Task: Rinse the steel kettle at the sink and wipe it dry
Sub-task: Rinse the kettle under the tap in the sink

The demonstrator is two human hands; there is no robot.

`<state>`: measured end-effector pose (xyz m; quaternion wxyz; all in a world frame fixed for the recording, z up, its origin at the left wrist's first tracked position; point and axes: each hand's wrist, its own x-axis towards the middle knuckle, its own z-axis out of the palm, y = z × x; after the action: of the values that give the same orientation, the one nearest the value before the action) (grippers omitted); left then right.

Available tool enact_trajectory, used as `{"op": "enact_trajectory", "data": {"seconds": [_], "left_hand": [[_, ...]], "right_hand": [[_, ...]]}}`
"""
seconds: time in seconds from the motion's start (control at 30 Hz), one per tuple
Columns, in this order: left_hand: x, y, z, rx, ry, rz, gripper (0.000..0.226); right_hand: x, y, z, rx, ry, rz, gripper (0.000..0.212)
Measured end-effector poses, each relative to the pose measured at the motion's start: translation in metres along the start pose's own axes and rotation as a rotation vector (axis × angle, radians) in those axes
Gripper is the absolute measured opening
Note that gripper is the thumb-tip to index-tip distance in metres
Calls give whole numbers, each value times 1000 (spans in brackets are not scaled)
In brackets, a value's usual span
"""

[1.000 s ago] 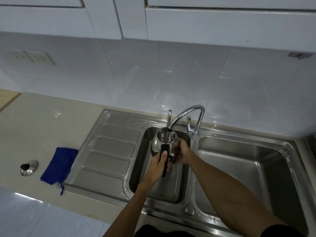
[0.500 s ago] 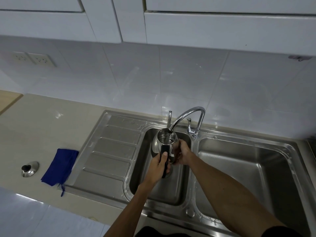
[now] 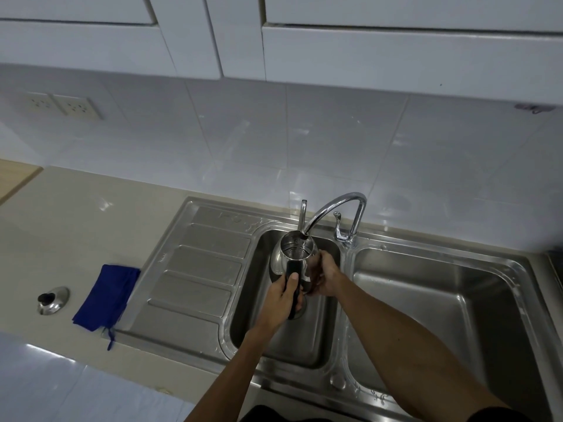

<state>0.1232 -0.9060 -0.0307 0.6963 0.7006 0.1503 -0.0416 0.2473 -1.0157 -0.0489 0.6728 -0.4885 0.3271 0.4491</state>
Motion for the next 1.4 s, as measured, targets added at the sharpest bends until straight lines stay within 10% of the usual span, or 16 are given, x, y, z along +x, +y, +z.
{"op": "enact_trajectory", "data": {"seconds": [1.4], "left_hand": [[4,-5,-1,7,19,17,39]], "right_hand": [[-17,-3,5,13,-30,3,62]]}}
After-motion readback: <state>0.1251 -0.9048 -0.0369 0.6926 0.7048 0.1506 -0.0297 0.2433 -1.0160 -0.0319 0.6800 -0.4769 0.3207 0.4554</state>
